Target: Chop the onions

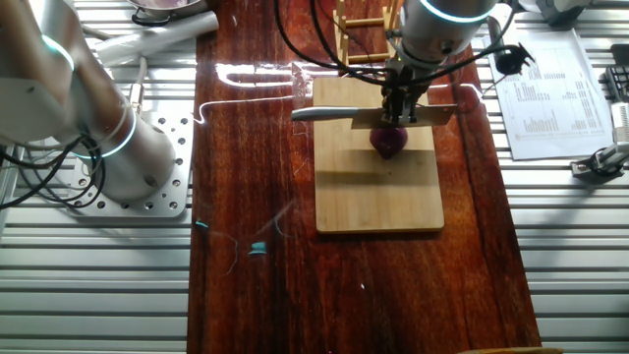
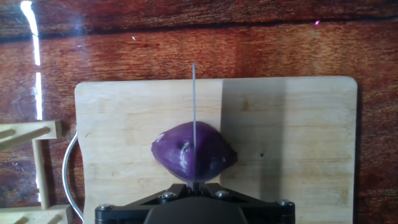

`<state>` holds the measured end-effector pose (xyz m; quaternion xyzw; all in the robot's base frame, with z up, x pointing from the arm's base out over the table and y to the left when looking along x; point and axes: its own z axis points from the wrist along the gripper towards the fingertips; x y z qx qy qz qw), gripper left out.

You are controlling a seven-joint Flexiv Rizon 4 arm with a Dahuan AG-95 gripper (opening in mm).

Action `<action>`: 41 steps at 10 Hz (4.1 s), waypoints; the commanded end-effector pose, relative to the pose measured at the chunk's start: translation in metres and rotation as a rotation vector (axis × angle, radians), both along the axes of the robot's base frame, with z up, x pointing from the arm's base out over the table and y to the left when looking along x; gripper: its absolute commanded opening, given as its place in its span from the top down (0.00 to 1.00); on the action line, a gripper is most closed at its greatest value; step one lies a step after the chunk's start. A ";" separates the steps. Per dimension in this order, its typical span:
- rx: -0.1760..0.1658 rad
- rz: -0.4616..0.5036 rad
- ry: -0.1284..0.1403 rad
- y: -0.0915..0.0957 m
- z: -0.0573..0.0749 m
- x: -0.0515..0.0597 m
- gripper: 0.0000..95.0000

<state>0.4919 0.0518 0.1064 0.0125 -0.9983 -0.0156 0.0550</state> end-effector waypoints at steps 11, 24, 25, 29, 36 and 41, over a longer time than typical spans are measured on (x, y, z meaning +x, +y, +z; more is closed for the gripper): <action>-0.019 0.006 -0.004 0.002 0.010 -0.002 1.00; -0.030 0.010 -0.035 0.002 -0.031 -0.006 1.00; -0.031 0.017 -0.031 0.000 -0.030 -0.007 1.00; -0.029 0.018 -0.023 0.000 -0.026 -0.004 1.00; -0.015 0.033 0.006 -0.003 -0.010 0.003 1.00; -0.017 0.037 0.006 0.001 -0.022 0.006 1.00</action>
